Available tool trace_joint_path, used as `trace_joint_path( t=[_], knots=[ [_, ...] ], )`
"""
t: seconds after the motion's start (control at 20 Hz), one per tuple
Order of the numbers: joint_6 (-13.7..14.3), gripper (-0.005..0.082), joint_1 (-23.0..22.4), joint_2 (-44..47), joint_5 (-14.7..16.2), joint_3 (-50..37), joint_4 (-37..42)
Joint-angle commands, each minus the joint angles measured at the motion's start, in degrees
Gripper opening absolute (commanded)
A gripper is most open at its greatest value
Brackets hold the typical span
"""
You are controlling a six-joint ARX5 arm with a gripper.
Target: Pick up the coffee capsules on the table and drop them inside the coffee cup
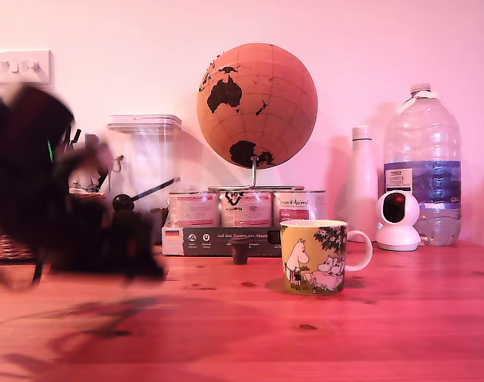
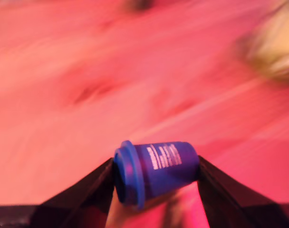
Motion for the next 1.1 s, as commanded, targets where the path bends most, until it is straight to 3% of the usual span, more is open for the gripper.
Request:
trace_joint_path(
  t=[0.0, 0.1, 0.4, 1.05],
  knots=[
    [0.5, 0.0316, -0.1, -4.5, 3.8, -0.6, -0.6],
    [0.5, 0.0316, -0.1, -8.5, 8.6, -0.6, -2.2],
    [0.7, 0.0316, -0.2, -18.3, 17.4, -0.5, -7.8],
    [0.4, 0.0316, -1.3, -22.7, 20.1, 0.7, -12.9]
  ],
)
